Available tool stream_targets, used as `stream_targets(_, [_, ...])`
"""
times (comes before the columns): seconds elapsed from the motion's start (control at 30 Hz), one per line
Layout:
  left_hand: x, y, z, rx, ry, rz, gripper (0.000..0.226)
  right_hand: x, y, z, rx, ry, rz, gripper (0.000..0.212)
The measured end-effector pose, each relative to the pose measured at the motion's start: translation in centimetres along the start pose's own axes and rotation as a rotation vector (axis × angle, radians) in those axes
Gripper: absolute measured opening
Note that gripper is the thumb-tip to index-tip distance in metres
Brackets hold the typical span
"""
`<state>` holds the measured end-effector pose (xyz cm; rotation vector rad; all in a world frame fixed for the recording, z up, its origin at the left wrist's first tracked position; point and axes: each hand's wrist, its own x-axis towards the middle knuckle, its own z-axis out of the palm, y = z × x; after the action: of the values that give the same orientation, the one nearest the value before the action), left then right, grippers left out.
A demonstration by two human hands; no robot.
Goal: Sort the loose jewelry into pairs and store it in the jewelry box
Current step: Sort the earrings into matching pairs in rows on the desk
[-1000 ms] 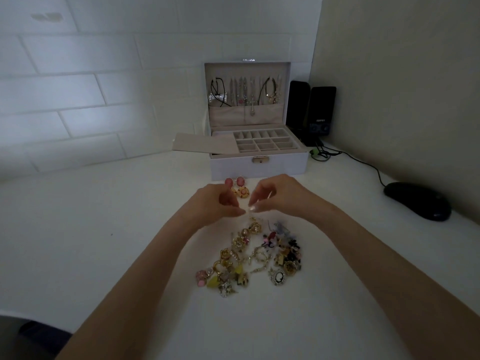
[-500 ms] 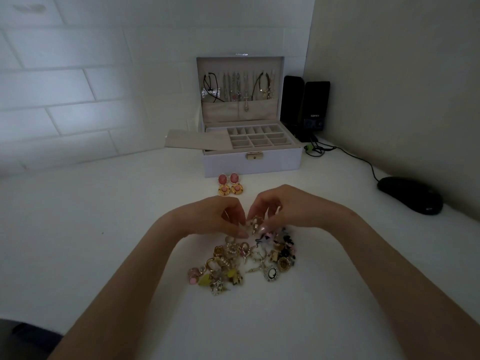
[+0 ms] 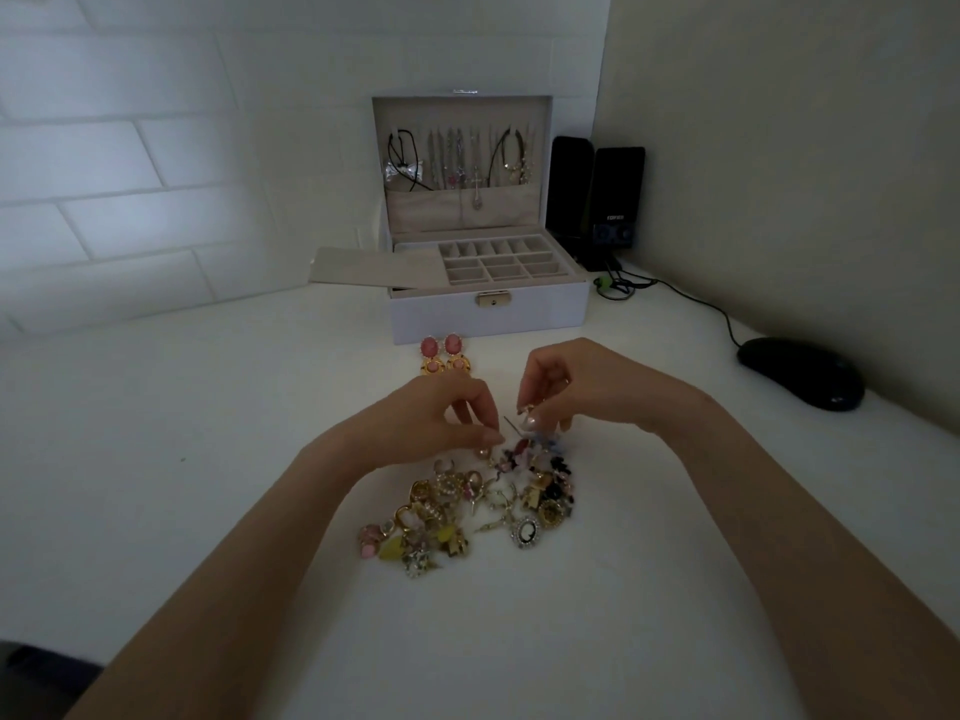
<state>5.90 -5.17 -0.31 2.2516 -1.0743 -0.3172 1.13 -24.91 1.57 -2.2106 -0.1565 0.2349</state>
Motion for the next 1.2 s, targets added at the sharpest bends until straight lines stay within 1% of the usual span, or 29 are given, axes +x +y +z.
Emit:
stream_targets(0.07, [0.1, 0.3, 0.3, 0.004, 0.065, 0.044, 0.012, 0.0, 0.1, -0.3, -0.006, -0.013, 0.013, 0.017])
stream_targets(0.13, [0.1, 0.8, 0.7, -0.027, 0.082, 0.133, 0.014, -0.1, 0.4, -0.6, -0.030, -0.027, 0.030, 0.017])
stream_targets(0.2, [0.0, 1.5, 1.0, -0.035, 0.031, 0.189, 0.011, -0.1, 0.6, -0.8, -0.051, -0.030, 0.051, 0.016])
stream_targets(0.23, [0.0, 1.6, 1.3, -0.007, -0.009, 0.194, 0.016, -0.1, 0.7, -0.9, -0.055, -0.026, 0.062, 0.015])
stream_targets(0.33, [0.1, 1.5, 1.6, 0.115, -0.099, 0.157, 0.026, -0.1, 0.9, -1.0, -0.064, -0.015, 0.095, 0.016])
stream_targets(0.57, [-0.4, 0.7, 0.4, 0.154, -0.148, 0.034, 0.031, 0.0, 1.0, -0.9, -0.103, -0.081, 0.125, 0.014])
stream_targets(0.67, [-0.6, 1.0, 0.2, 0.062, -0.113, 0.004, 0.023, -0.1, 0.9, -0.8, -0.098, -0.066, 0.101, 0.012])
stream_targets(0.73, [-0.7, 1.2, -0.4, 0.003, -0.034, 0.036, 0.020, -0.1, 0.6, -0.8, -0.081, -0.057, 0.070, 0.013])
stream_targets(0.8, [-1.2, 2.0, -1.5, -0.002, -0.037, 0.073, 0.017, -0.1, 0.4, -0.8, -0.074, -0.054, 0.039, 0.014])
stream_targets(0.87, [-1.8, 2.8, -2.1, 0.099, -0.152, 0.090, 0.015, -0.2, 0.2, -0.8, -0.075, -0.052, 0.016, 0.013])
stream_targets(0.93, [-2.2, 3.2, -1.7, 0.300, -0.270, 0.076, 0.020, -0.3, 0.0, -0.7, -0.064, -0.049, -0.003, 0.012])
stream_targets(1.0, [-2.4, 3.0, -0.7, 0.442, -0.305, 0.057, 0.027, -0.3, -0.1, -0.6, -0.057, -0.045, -0.014, 0.011])
stream_targets(1.07, [-2.5, 2.7, 0.1, 0.442, -0.281, 0.061, 0.023, -0.3, -0.2, -0.5, -0.052, -0.042, -0.021, 0.011])
stream_targets(1.2, [-2.9, 2.3, 0.4, 0.332, -0.251, 0.060, 0.016, -0.3, -0.2, -0.2, -0.044, -0.039, -0.029, 0.011])
